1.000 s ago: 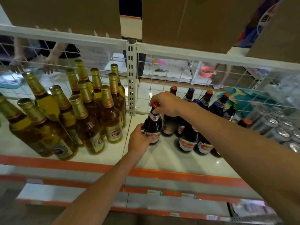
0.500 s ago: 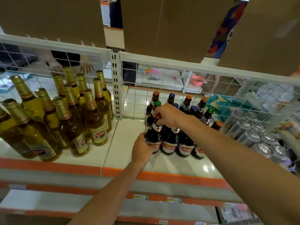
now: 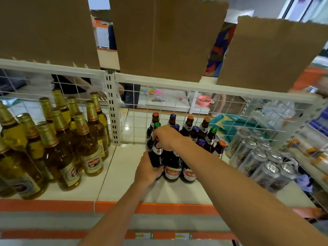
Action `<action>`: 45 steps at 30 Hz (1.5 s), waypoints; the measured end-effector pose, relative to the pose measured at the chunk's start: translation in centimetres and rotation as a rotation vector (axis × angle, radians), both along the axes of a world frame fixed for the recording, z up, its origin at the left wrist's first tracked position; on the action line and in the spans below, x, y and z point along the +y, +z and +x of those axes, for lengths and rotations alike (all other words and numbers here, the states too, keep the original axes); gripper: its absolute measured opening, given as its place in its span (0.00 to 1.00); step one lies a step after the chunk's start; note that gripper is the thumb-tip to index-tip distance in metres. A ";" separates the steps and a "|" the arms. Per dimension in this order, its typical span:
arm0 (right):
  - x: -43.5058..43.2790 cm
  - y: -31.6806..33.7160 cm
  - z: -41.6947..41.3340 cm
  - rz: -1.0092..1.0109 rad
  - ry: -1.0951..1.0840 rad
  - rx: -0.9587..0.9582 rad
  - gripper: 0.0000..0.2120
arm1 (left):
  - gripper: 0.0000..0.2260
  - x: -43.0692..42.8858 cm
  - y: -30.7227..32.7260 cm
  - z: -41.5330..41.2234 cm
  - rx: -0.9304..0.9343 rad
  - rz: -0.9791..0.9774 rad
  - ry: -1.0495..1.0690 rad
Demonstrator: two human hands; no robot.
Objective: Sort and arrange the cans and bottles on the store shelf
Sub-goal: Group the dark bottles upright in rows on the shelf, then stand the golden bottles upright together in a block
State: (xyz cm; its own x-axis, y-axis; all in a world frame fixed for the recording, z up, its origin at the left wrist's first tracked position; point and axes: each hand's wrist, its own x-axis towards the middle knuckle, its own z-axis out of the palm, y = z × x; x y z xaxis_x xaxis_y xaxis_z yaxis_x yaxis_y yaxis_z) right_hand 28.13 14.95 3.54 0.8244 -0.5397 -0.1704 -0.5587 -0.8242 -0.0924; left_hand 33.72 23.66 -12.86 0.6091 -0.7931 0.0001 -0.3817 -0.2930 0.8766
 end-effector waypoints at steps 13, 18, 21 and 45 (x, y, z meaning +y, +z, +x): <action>0.2 0.1 -0.8 0.018 -0.021 -0.037 0.16 | 0.30 0.2 0.0 -1.0 0.049 -0.027 -0.001; -0.3 -0.1 -0.9 -0.007 -0.019 -0.026 0.15 | 0.29 0.7 1.2 -1.6 0.050 -0.016 0.025; 0.0 -0.2 -0.4 -0.017 -0.034 -0.028 0.15 | 0.29 0.9 1.4 -1.1 0.024 0.017 0.047; 2.5 0.3 2.0 -0.055 -0.194 0.233 0.14 | 0.20 15.3 2.9 10.4 -0.049 0.213 -0.180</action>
